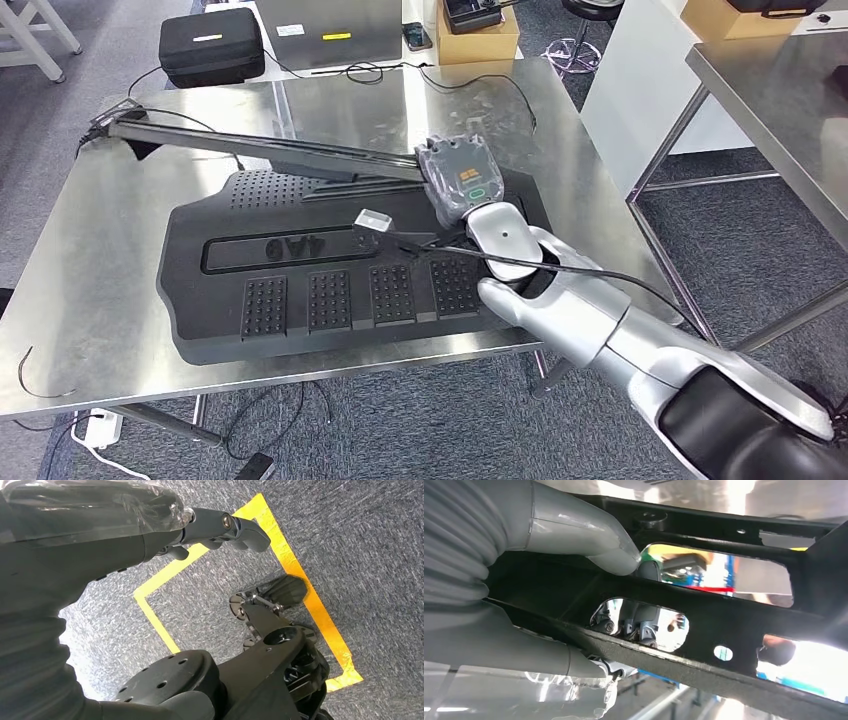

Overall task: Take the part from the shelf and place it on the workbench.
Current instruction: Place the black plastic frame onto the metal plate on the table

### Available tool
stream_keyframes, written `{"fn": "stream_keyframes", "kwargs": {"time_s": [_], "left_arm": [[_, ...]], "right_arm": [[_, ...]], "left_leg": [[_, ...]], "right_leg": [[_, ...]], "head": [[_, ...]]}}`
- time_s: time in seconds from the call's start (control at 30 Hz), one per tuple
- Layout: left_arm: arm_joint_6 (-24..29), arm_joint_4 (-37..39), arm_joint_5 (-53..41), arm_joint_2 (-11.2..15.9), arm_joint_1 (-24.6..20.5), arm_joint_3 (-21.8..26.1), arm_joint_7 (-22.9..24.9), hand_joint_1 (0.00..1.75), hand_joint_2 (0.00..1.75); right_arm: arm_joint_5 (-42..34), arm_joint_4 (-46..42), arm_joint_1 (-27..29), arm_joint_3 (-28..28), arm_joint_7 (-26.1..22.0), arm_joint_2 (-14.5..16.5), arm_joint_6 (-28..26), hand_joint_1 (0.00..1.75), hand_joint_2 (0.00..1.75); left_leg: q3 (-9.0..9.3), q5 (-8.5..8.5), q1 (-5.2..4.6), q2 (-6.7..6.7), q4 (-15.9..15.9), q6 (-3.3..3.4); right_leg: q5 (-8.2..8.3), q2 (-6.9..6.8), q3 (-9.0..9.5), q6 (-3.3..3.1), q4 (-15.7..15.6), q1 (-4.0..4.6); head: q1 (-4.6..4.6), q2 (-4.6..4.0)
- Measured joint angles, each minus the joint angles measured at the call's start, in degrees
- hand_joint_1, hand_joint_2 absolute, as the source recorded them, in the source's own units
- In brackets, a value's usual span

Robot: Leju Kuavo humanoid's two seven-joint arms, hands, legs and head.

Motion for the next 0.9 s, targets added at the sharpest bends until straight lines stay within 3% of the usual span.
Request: {"fn": "stream_keyframes", "kwargs": {"time_s": [0.03,0.17,0.23,0.37,0.9], "left_arm": [[0.0,0.0,0.0,0.0,0.0,0.0,0.0,0.00,1.75],[-0.3,0.0,-0.1,0.0,0.0,0.0,0.4,0.00,1.75],[-0.5,0.0,-0.1,0.0,0.1,0.0,0.6,0.00,1.75],[-0.6,0.0,0.3,0.0,0.2,0.1,0.5,0.00,0.00],[-0.2,0.0,1.0,0.1,1.1,0.3,0.3,0.00,0.00]], "right_arm": [[-0.3,1.3,-0.4,0.0,0.0,0.3,-0.3,1.75,1.75],[-1.2,5.3,-1.0,0.0,-0.5,1.2,-1.5,0.00,0.00],[-1.5,6.8,-1.1,0.0,-1.0,1.7,-2.2,0.00,0.00],[-1.9,9.0,-1.2,0.1,-1.2,2.4,-3.0,0.00,0.00],[-5.2,11.0,-0.9,0.1,-0.9,2.5,-4.7,0.00,0.00]], "left_leg": [[0.00,0.00,0.00,0.00,0.0,0.00],[0.00,0.00,0.00,0.00,0.0,0.00],[0.00,0.00,0.00,0.00,0.0,0.00],[0.01,0.00,0.00,0.00,0.0,0.00],[0.09,0.00,0.01,0.03,0.0,0.00]], "right_leg": [[0.00,0.00,0.00,0.00,0.0,0.00],[0.00,0.00,0.01,0.00,0.0,0.00],[0.00,0.00,0.01,0.00,0.0,0.00],[0.00,0.00,0.00,0.00,0.0,0.00],[0.00,0.05,0.00,0.00,0.0,0.00]], "head": [[0.02,0.00],[0.13,0.01],[0.14,0.01],[0.12,-0.01],[-0.11,0.01]]}}
